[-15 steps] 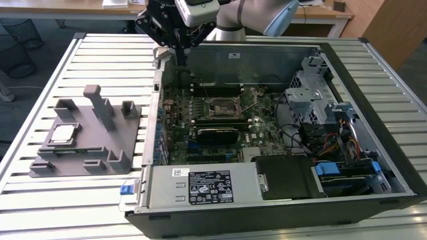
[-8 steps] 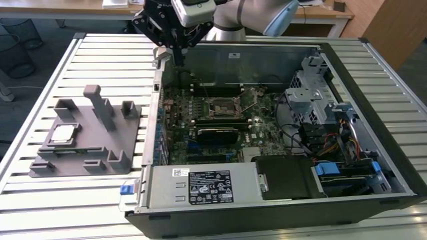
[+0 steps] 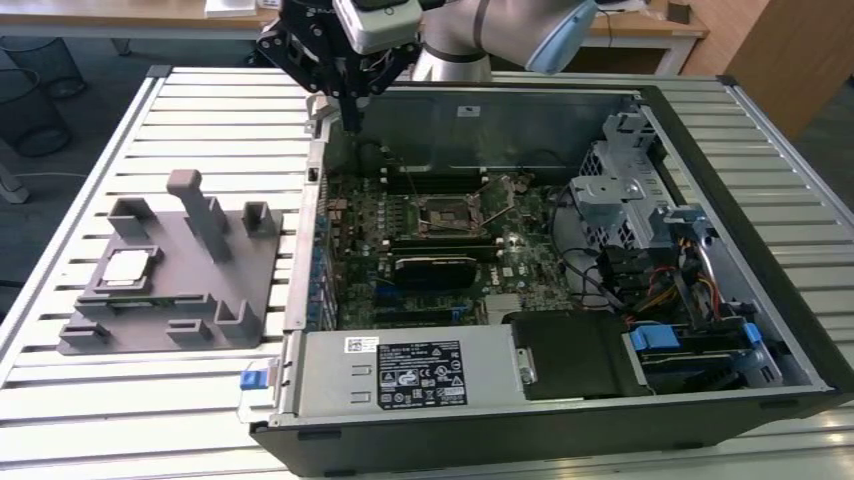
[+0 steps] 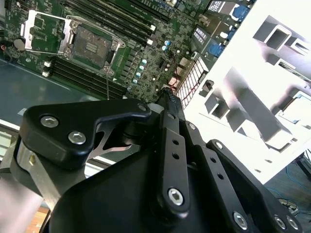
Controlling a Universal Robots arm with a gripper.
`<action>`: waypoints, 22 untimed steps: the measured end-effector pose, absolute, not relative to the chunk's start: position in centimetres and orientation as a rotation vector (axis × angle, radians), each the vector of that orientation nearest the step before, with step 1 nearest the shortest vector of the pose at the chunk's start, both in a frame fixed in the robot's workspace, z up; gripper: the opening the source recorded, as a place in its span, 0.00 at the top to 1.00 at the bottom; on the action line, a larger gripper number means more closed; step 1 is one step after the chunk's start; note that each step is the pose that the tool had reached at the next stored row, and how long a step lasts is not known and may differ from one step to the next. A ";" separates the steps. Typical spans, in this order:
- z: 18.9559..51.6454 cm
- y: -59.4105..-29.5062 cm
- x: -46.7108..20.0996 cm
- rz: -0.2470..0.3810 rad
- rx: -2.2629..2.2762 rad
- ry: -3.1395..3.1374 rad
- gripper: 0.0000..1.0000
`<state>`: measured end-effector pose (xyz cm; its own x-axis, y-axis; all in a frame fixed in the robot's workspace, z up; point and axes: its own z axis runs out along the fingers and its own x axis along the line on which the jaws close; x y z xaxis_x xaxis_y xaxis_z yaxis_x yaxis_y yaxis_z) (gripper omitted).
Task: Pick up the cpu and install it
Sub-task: 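Reach for the cpu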
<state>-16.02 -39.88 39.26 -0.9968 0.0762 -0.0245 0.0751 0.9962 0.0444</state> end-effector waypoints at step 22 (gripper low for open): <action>39.2 -39.9 -17.3 0.068 0.118 3.112 0.89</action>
